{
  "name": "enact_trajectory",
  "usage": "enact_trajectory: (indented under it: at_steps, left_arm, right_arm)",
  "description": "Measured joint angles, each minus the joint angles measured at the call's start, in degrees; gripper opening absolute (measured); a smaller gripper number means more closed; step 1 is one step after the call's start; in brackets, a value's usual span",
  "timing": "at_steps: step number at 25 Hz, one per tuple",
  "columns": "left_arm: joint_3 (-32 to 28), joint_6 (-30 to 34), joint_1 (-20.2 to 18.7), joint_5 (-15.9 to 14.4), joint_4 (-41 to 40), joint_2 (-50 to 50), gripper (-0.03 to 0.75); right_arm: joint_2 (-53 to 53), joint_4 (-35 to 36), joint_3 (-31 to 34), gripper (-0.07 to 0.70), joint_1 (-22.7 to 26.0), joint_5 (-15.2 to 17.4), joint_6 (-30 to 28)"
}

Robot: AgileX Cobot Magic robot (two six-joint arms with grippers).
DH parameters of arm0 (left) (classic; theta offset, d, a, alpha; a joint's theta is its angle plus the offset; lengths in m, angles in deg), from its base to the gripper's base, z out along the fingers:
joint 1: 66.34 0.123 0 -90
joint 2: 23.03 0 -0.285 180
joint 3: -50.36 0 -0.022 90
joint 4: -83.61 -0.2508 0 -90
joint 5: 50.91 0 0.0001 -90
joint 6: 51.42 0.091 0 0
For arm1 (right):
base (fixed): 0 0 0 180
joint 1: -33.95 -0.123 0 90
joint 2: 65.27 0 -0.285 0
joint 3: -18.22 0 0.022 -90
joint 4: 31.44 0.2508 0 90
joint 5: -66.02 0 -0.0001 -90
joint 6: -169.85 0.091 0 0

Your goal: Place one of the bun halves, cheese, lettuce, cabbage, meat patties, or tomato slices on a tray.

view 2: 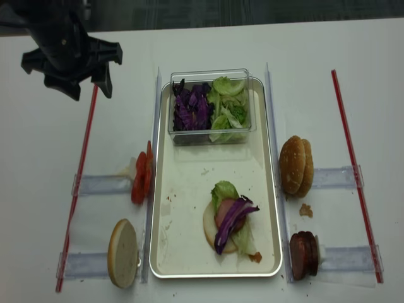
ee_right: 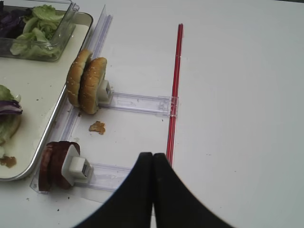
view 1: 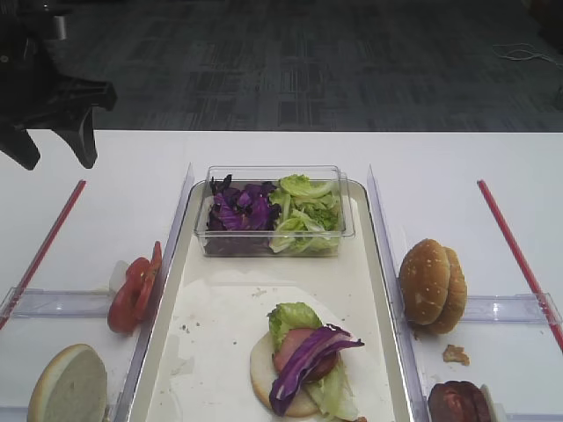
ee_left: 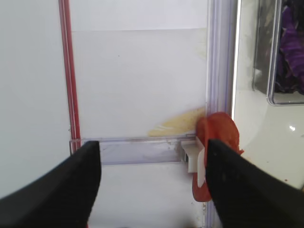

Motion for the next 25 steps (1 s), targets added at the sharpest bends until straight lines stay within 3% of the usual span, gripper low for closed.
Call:
enact_trajectory:
  at_steps: [13,25]
  left_arm:
    - [-0.7,1.7,0.0,0.0,0.1,-0.5,0.435]
    - [-11.6,2.1,0.0,-0.1,0.3,-14.5,0.433]
  right_arm:
    - [0.0,0.0,0.0,0.023,0.0,0.0,0.0]
    - [0.0,0.0,0.0,0.023,0.0,0.0,0.0]
